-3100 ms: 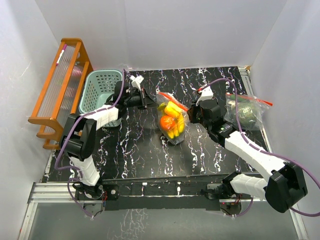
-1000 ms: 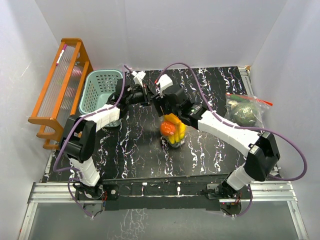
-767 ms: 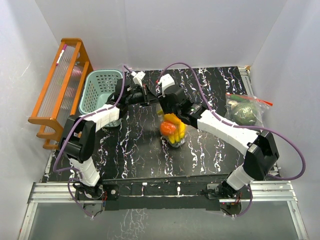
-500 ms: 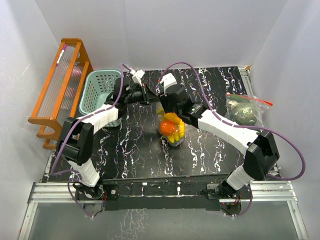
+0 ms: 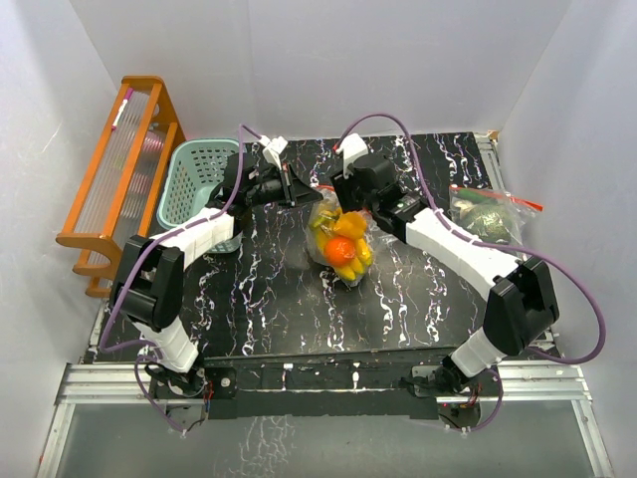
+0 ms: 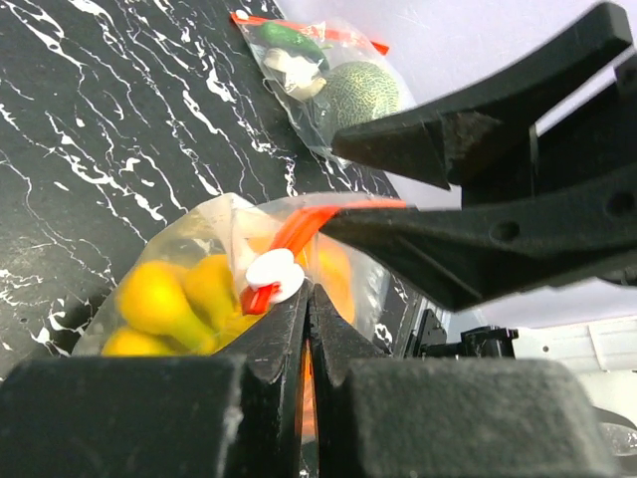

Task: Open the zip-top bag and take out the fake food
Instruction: Adjust the zipper food storage bag at the center of the board.

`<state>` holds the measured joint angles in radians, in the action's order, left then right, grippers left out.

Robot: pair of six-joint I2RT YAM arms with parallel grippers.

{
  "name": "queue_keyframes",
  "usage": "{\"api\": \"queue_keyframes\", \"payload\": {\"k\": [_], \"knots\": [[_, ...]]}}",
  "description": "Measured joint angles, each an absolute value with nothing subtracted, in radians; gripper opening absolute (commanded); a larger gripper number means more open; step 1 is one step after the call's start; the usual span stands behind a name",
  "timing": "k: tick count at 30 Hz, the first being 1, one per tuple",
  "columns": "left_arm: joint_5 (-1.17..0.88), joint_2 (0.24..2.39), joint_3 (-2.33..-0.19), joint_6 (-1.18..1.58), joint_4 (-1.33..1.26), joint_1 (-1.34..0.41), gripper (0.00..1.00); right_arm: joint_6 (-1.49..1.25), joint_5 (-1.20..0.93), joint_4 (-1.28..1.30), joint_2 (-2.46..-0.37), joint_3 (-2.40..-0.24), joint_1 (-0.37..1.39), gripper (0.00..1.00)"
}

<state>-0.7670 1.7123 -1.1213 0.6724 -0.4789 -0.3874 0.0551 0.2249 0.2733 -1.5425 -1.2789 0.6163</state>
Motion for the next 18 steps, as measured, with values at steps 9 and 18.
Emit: {"api": "queue_keyframes", "payload": {"k": [9,18], "knots": [[-0.809,1.712,-1.122,0.673,-0.516,-0.387,0.0,0.08,0.036,0.234,-1.546,-1.279,0.538,0.09],[-0.824,1.712,-1.131,0.654,-0.508,-0.383,0.18,0.096,-0.094,0.235,-1.556,-1.285,0.508,0.08]]}}
